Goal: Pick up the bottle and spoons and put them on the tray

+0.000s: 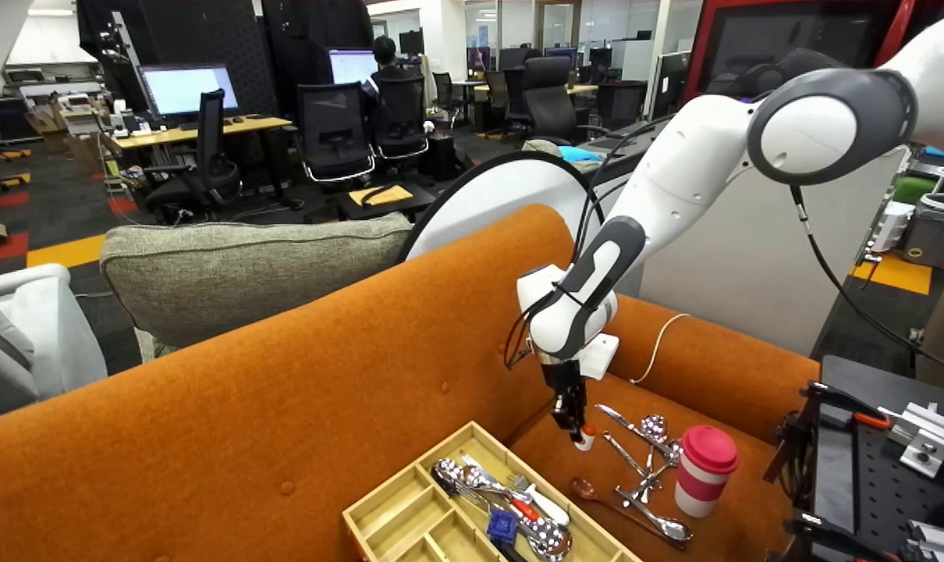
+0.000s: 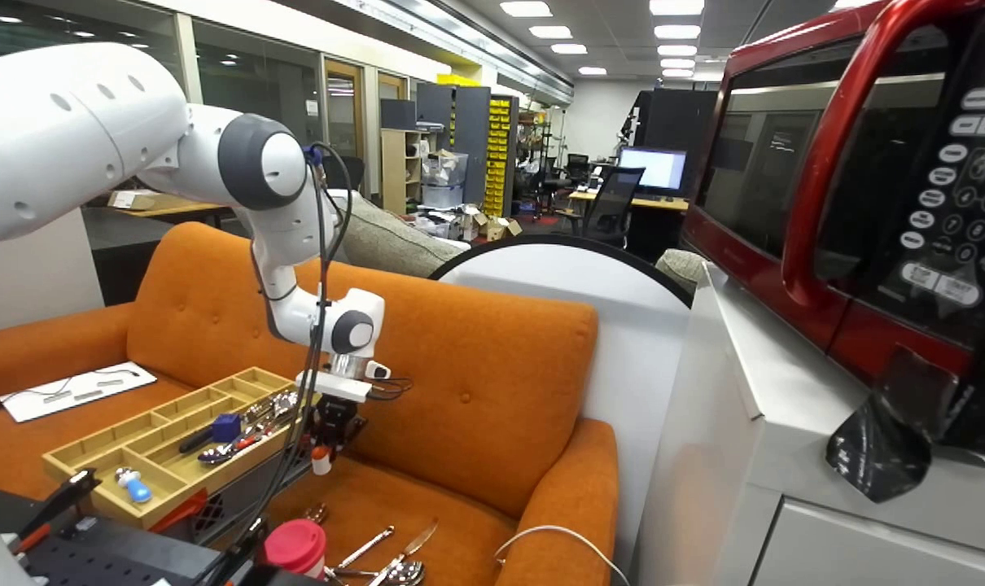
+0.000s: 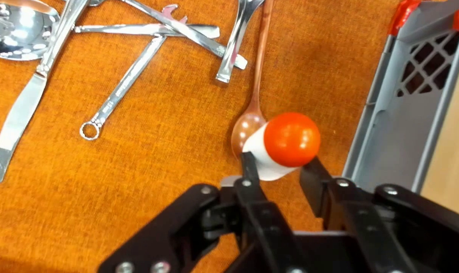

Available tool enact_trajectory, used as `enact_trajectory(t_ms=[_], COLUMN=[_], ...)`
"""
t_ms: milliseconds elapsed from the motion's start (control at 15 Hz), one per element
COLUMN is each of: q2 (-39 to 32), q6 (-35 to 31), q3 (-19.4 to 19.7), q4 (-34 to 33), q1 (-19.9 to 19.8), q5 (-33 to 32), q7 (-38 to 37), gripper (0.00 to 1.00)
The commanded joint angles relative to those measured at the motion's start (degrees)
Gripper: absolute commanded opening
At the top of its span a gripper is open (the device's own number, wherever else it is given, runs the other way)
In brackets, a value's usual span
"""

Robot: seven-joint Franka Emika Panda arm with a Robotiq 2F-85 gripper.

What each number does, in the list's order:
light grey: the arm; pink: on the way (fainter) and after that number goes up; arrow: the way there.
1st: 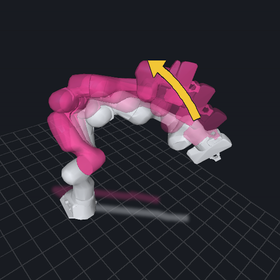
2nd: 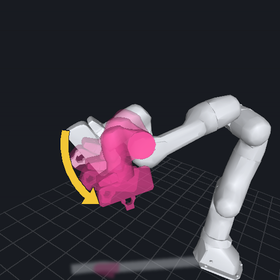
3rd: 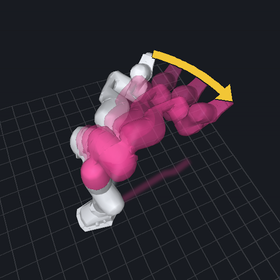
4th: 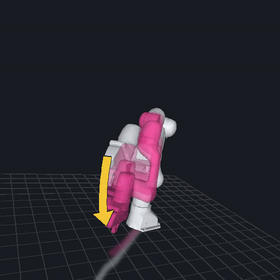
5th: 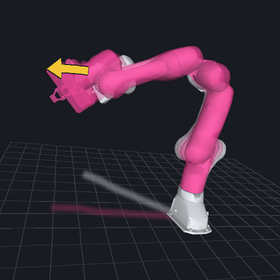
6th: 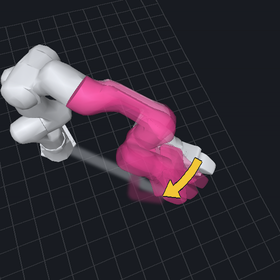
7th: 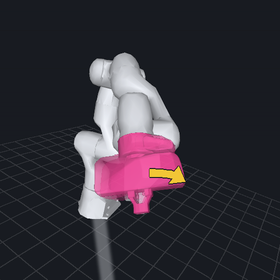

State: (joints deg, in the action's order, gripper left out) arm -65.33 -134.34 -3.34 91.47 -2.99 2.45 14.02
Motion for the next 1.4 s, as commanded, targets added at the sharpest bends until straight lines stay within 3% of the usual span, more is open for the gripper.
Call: enact_trajectory(t_ms=[0,200,400,1000,1333], q2=[9.62,16.18,18.95,10.63,6.47], q6=[-9.09,-15.80,-17.70,-12.61,-7.59], q3=[-3.72,-7.77,-11.30,-17.99,-17.21], q4=[12.55,19.48,21.95,19.51,16.71], q1=[-2.72,-4.14,-4.27,-4.21,-2.71], q5=[0.20,0.26,-0.23,-1.32,-0.87], q7=[3.83,7.77,11.00,20.99,20.19], gripper=[0.08,0.08,0.08,0.08,0.08])
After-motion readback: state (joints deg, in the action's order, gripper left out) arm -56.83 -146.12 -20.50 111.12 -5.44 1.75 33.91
